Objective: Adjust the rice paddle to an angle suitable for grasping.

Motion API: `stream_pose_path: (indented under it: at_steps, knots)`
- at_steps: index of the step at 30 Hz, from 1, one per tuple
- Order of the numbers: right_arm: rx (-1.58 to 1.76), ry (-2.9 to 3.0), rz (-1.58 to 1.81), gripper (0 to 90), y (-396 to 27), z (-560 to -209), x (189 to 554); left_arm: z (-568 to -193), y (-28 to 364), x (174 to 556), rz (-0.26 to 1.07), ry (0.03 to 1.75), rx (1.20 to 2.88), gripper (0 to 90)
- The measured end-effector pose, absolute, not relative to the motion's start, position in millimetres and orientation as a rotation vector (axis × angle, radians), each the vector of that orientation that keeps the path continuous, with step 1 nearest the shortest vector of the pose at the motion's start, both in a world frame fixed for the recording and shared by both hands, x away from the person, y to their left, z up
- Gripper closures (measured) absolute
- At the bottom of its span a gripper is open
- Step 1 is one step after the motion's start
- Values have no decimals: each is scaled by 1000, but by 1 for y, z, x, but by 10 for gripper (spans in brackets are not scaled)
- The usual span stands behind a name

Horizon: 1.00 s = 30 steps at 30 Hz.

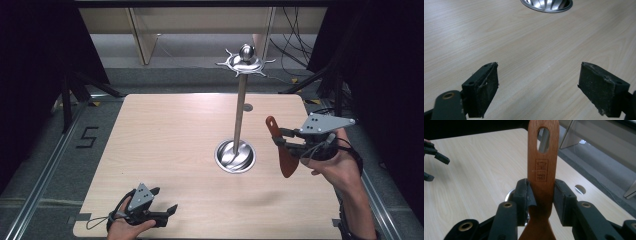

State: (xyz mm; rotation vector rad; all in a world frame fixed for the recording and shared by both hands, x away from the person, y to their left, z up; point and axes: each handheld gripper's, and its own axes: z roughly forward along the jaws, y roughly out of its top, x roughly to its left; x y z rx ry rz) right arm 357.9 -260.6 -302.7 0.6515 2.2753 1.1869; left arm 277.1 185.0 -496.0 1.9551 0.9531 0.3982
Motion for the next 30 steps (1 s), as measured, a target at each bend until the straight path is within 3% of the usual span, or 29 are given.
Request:
stream_pose_path:
  at_steps: [10,30]
  knots:
    - [602,2197,1195,672,-260,-264,355,-497,184,277,391,961,1932,154]
    - [614,2142,1268,672,-251,-223,364,-496,186,279,410,935,1970,154]
